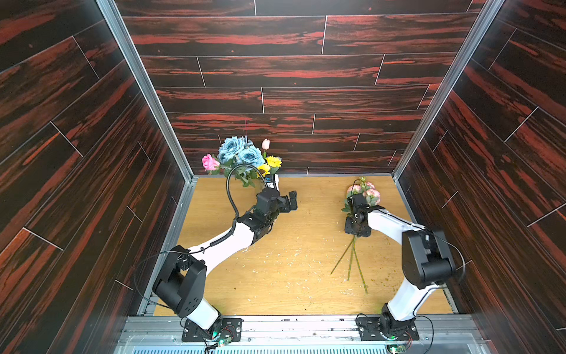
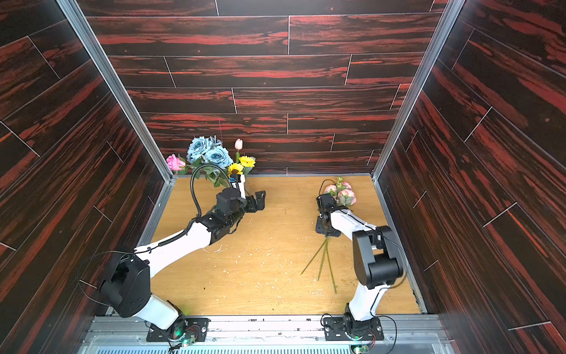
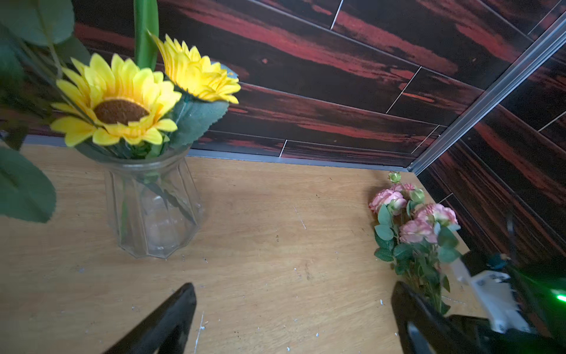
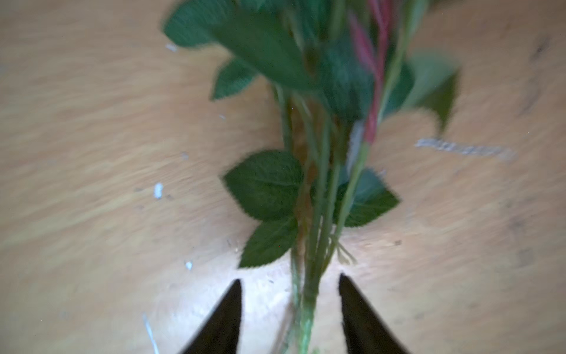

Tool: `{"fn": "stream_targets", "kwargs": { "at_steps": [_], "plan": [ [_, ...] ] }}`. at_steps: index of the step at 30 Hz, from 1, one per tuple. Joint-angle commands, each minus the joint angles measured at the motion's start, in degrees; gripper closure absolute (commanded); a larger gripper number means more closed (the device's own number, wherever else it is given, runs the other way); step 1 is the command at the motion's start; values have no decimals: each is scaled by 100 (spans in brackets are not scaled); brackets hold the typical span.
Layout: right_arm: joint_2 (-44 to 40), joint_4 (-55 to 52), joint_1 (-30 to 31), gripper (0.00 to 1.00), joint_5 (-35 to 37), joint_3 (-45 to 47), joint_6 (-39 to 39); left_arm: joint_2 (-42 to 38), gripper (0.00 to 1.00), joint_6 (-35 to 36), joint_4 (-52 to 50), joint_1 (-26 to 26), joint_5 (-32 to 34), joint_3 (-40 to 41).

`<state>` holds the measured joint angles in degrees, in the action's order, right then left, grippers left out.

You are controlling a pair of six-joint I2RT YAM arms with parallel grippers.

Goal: Pick out pink flowers from the vase
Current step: Place the flower at the center of the board, then pick up the flower from the vase.

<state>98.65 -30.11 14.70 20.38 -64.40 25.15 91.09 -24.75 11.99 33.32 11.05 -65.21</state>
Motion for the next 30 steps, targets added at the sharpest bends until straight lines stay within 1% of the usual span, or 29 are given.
{"fn": "stream_targets", "kwargs": {
  "at_steps": [1,3,7,9,11,14,17,20,23,24,27,28,30],
  "plan": [
    [-776,-48,-19,34,258,95,-104,79,0,215,-309,-36,194,-381],
    [-1222,64,-1,30,263,242,-140,171,0,202,-315,-36,378,-399],
    [-1985,568,175,28,185,716,-124,222,0,320,-289,-61,685,-361],
    [-2346,1021,432,27,51,1101,-89,115,0,490,-119,-159,364,-221],
    [-2573,1383,687,26,-63,1408,-111,-64,0,776,105,-269,-131,16],
    [-2786,1823,987,26,-225,1756,-18,-321,0,1228,247,-320,-378,297],
    [-2951,2291,1121,26,-742,2031,74,-470,0,1503,299,-365,-586,448],
    [-3061,2623,1186,26,-974,2247,101,-612,0,1594,517,-461,-1109,626],
    [-3024,2817,1196,26,-1182,2391,188,-640,0,1562,798,-517,-1169,709],
    [-2992,2845,1194,26,-1220,2405,215,-588,0,1568,808,-528,-1063,659],
    [-2902,2935,1193,26,-1299,2461,252,-301,0,1393,685,-528,-206,244],
    [-2876,2949,1196,26,-1307,2470,271,-178,0,1248,599,-528,93,51],
    [-2817,2966,1193,26,-1294,2494,280,72,0,1074,343,-520,453,-490]
  ]
}}
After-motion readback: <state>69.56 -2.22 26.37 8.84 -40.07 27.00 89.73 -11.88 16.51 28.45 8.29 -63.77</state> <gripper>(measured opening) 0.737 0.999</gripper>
